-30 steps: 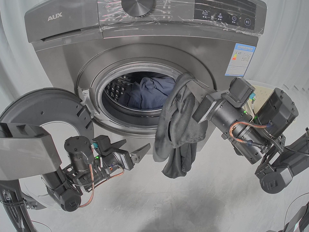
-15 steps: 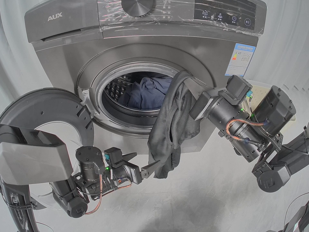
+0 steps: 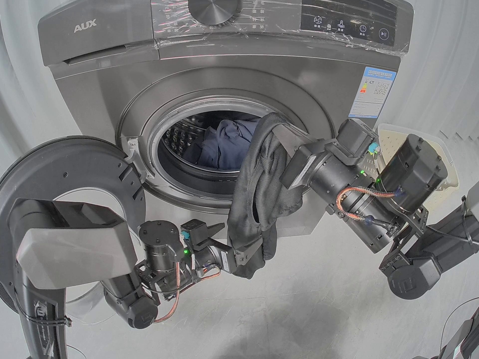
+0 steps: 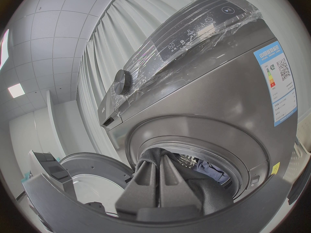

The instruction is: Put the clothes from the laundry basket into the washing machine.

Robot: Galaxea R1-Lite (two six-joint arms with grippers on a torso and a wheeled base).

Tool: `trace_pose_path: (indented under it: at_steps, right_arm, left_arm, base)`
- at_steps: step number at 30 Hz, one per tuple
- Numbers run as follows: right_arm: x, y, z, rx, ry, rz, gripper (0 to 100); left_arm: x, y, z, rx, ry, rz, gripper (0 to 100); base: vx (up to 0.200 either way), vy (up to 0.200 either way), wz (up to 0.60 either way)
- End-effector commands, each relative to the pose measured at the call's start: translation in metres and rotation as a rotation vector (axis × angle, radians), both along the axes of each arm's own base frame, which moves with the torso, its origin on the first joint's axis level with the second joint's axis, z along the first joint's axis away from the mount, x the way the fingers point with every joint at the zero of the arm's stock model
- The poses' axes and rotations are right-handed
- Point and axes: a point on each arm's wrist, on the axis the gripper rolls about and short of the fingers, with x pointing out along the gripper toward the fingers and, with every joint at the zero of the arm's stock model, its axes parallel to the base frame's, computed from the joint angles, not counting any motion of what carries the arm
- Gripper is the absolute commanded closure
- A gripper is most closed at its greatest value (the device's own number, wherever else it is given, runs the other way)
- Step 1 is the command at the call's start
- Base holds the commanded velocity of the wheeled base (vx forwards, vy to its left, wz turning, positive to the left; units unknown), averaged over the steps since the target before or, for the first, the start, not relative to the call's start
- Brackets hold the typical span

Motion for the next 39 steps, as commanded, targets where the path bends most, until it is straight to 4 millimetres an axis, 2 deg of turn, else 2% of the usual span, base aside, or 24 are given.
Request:
trace_pose_path:
  at_steps: [1,7,8,14,21,26,29,30,32,34,36,39]
  right_arm:
    - [-0.002,0.004,-0.001,-0.002,0.003,0.012,100]
    - [-0.003,0.004,-0.001,-0.002,0.003,0.014,100]
    - [-0.004,0.003,-0.001,-0.001,0.001,0.015,100]
    - [-0.003,0.000,-0.001,-0.004,0.004,0.008,100]
    - [-0.002,-0.003,0.001,0.002,0.000,-0.001,100]
    - [-0.010,-0.013,-0.002,-0.014,0.018,-0.005,100]
    - [-0.012,-0.027,-0.019,-0.068,0.071,-0.034,100]
    - [-0.012,-0.029,-0.021,-0.073,0.076,-0.035,100]
    - [-0.016,-0.038,-0.038,-0.115,0.123,-0.041,100]
    - [-0.017,-0.039,-0.042,-0.124,0.135,-0.040,100]
    - [-0.022,-0.043,-0.047,-0.126,0.141,-0.038,100]
    - [-0.026,-0.049,-0.055,-0.140,0.157,-0.043,100]
  left_arm:
    - [0.018,-0.013,-0.018,0.002,-0.009,0.015,0]
    - [0.031,-0.020,-0.023,-0.012,-0.034,0.052,0]
    - [0.032,-0.020,-0.023,-0.013,-0.037,0.067,100]
    - [0.030,-0.014,-0.020,-0.005,-0.036,0.090,100]
    - [0.014,-0.003,0.005,-0.017,-0.052,0.103,100]
    - [0.000,0.025,0.050,-0.076,-0.112,0.143,100]
    - [-0.014,0.048,0.078,-0.117,-0.156,0.169,100]
    - [-0.016,0.050,0.081,-0.121,-0.160,0.171,100]
    - [-0.031,0.070,0.105,-0.179,-0.194,0.156,100]
    - [-0.035,0.077,0.113,-0.194,-0.211,0.150,100]
    - [-0.043,0.094,0.130,-0.220,-0.261,0.151,100]
    - [-0.051,0.105,0.139,-0.241,-0.284,0.160,100]
  base:
    - [0.000,0.000,0.00]
    - [0.000,0.000,0.00]
    - [0.000,0.000,0.00]
    - [0.000,0.000,0.00]
    - [0.000,0.000,0.00]
    - [0.000,0.000,0.00]
    - [0.000,0.000,0.00]
    - [0.000,0.000,0.00]
    - [0.000,0.000,0.00]
    - [0.000,0.000,0.00]
    - [0.000,0.000,0.00]
    - [0.000,0.000,0.00]
